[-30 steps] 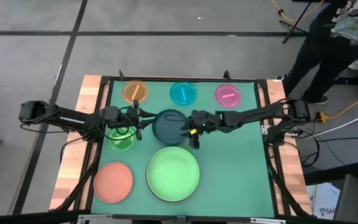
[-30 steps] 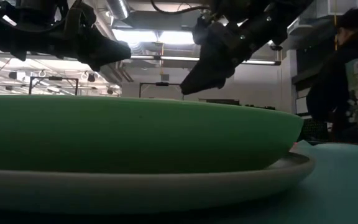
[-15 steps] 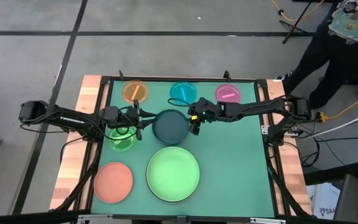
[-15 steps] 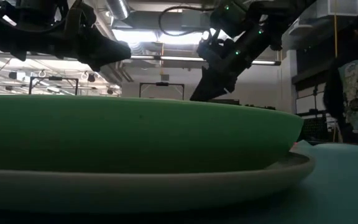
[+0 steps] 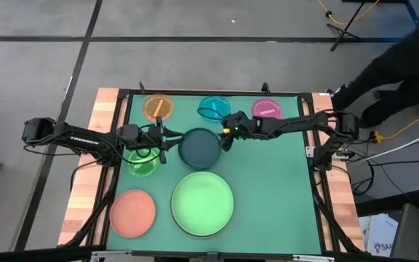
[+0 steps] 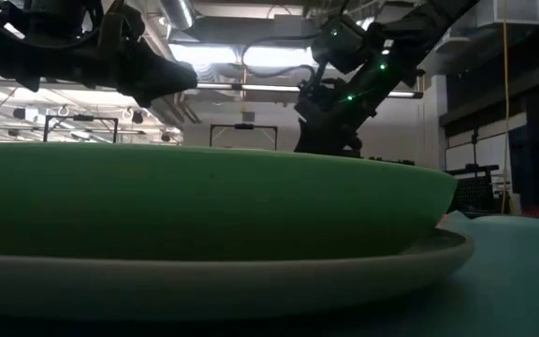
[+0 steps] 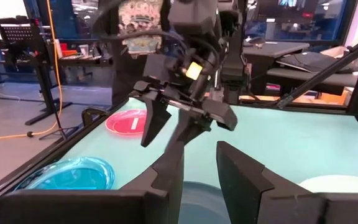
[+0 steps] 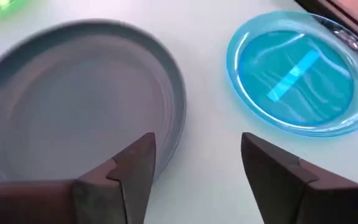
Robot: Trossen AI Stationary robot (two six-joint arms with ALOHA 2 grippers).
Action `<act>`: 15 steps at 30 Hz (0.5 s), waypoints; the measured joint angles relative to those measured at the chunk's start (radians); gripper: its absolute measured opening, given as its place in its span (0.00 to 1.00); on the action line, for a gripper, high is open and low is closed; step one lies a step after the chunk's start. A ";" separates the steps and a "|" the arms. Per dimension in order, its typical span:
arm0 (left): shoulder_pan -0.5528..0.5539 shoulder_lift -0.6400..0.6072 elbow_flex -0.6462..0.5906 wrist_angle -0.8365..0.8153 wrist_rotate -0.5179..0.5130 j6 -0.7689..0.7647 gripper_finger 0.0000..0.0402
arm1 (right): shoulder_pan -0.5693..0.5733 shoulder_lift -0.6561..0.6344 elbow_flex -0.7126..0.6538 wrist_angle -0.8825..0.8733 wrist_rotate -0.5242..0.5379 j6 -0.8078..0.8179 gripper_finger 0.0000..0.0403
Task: Stack plastic plates
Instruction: Stack the dark green plate on top of the green plate
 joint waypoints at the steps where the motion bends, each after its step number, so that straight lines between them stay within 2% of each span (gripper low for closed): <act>1: 0.000 0.000 0.000 -0.002 0.000 0.000 0.22 | -0.005 0.005 0.002 0.011 0.003 0.011 0.54; 15: 0.000 0.000 0.000 -0.001 -0.009 0.000 0.22 | -0.010 0.116 0.000 0.062 -0.081 0.080 0.52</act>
